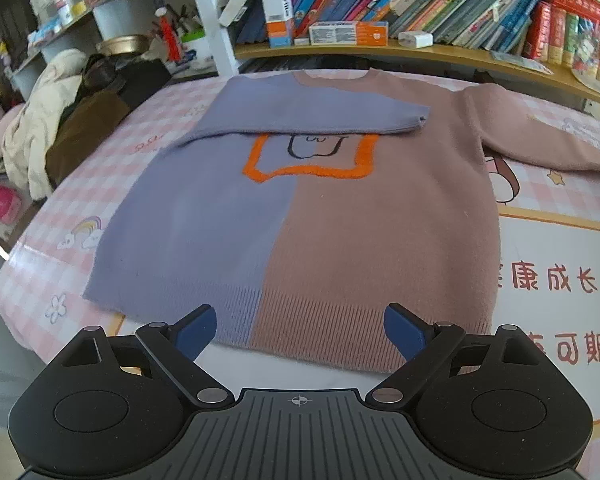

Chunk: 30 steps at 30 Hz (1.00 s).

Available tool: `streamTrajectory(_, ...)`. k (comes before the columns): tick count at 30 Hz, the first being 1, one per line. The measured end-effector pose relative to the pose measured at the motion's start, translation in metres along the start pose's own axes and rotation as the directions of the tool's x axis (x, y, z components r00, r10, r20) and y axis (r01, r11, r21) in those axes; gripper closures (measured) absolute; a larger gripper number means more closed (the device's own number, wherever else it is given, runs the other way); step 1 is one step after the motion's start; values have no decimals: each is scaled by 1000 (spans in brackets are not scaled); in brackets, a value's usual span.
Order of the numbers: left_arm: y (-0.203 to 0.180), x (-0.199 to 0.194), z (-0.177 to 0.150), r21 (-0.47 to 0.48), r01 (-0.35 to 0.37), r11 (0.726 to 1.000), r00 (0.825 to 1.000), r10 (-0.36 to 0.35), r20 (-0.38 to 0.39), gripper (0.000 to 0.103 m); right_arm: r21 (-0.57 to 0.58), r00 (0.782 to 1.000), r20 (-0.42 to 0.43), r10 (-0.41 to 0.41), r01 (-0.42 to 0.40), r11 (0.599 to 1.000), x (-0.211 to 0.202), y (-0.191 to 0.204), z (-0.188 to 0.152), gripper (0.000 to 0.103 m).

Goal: Fold clothes
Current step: 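Close the right tool on the pink sleeve cuff, then lift the pink sleeve with the right tool and lay it across the chest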

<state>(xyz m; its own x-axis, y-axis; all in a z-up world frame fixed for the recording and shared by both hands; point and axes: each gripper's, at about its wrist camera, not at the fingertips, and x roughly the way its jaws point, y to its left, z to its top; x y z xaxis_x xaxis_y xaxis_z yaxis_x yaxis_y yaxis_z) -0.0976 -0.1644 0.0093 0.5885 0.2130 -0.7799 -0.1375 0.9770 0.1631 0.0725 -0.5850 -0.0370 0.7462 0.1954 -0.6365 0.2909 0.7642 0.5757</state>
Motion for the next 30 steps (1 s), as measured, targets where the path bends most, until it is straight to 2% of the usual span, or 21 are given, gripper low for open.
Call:
streamTrajectory(3,-1,-1,1,12,-2,1000,1000,2,9,10,34,1000,-4,-25,25,999,3,4,3,63)
streamTrajectory(5,1,-2,1,5,-2,1000,1000,2,15,10,48,999,-12,-51,52,997,5,6,5,74)
streamTrajectory(7,4,-2,0,-6,-3,1000,1000,3,17,10,59,998,-27,-63,65,996,7,4,5,93)
streamTrajectory(8,6,-2,0,-12,-4,1000,1000,4,18,10,65,997,-33,-62,64,996,8,3,5,96)
streamTrajectory(13,10,-2,-2,-22,0,1000,1000,1,27,10,53,1000,0,-19,19,998,-2,10,6,98)
streamTrajectory(18,14,-1,0,-12,22,1000,999,-21,49,10,-15,996,70,57,-56,998,-26,43,13,98)
streamTrajectory(25,27,0,-1,15,71,997,992,-72,101,10,-98,980,102,171,-161,982,-46,104,11,98)
streamTrajectory(30,48,-1,3,68,117,991,977,-127,173,10,-152,971,106,215,-198,968,-48,158,3,98)
